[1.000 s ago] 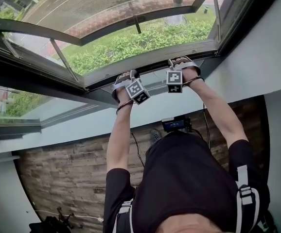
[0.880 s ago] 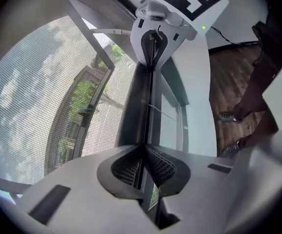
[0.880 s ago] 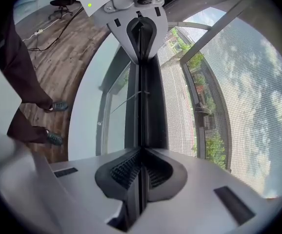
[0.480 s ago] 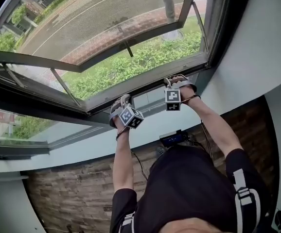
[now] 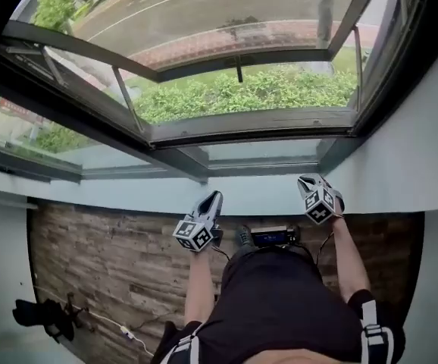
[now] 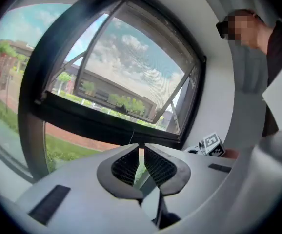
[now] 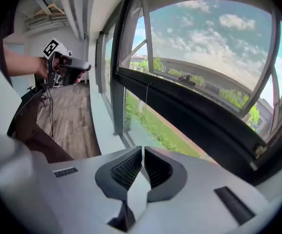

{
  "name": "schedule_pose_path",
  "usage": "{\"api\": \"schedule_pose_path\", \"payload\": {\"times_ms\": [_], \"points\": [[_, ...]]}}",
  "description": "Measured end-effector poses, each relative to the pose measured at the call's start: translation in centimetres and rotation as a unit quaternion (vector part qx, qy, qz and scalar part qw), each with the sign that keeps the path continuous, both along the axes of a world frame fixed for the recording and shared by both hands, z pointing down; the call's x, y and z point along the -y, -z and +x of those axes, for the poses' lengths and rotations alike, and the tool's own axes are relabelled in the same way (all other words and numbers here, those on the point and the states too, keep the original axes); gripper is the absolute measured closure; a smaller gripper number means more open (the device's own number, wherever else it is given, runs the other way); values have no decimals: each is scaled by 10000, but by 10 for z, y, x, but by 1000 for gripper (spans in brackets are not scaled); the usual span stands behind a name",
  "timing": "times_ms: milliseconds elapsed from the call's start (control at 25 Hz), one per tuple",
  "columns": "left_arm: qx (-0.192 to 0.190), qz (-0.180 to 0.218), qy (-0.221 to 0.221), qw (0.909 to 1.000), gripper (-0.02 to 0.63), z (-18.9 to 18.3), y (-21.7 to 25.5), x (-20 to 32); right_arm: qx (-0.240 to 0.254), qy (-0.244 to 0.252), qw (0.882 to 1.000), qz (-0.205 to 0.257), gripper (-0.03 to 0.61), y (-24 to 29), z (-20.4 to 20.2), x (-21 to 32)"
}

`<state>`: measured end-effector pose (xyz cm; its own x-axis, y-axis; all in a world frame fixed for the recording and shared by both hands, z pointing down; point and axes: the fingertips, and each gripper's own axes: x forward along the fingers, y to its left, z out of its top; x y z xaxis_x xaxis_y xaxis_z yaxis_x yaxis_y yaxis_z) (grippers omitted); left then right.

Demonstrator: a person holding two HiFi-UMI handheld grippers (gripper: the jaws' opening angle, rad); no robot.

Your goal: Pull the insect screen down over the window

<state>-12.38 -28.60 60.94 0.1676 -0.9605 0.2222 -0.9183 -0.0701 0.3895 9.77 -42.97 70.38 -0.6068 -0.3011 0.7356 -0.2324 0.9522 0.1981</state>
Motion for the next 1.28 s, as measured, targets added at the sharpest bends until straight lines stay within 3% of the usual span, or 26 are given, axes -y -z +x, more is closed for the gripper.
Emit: {"api": "schedule_pose_path", "payload": {"times_ms": [160,280,480,640,760,920,1120,1280], "points": [[-454,165,454,9978,584,3,0,-42,-40,-127,9970,-764,558,-54,36,-33],[-400,442,539,9968,594,-1,23,-63,-389,-169,9943,-981,558,-87,48,-63],[-564,1088,395,9917,606,-9,53,-86,-290,-292,9948,-927,558,-88,48,-115],[-663,1481,89,9867,606,-2,77,-110,-288,-800,9934,-766,560,-74,55,-147],[-955,1813,-121,9787,606,-13,81,-151,-61,-1250,9907,-540,560,-57,47,-185],[-1421,2136,132,9665,607,-64,68,-223,246,-1400,9880,-609,560,-42,9,-259],[-2015,2206,166,9542,607,-49,52,-294,123,-1528,9862,-631,560,-16,44,-346],[-2041,2545,304,9448,607,-60,56,-331,406,-1701,9826,-622,560,0,44,-351]]}}
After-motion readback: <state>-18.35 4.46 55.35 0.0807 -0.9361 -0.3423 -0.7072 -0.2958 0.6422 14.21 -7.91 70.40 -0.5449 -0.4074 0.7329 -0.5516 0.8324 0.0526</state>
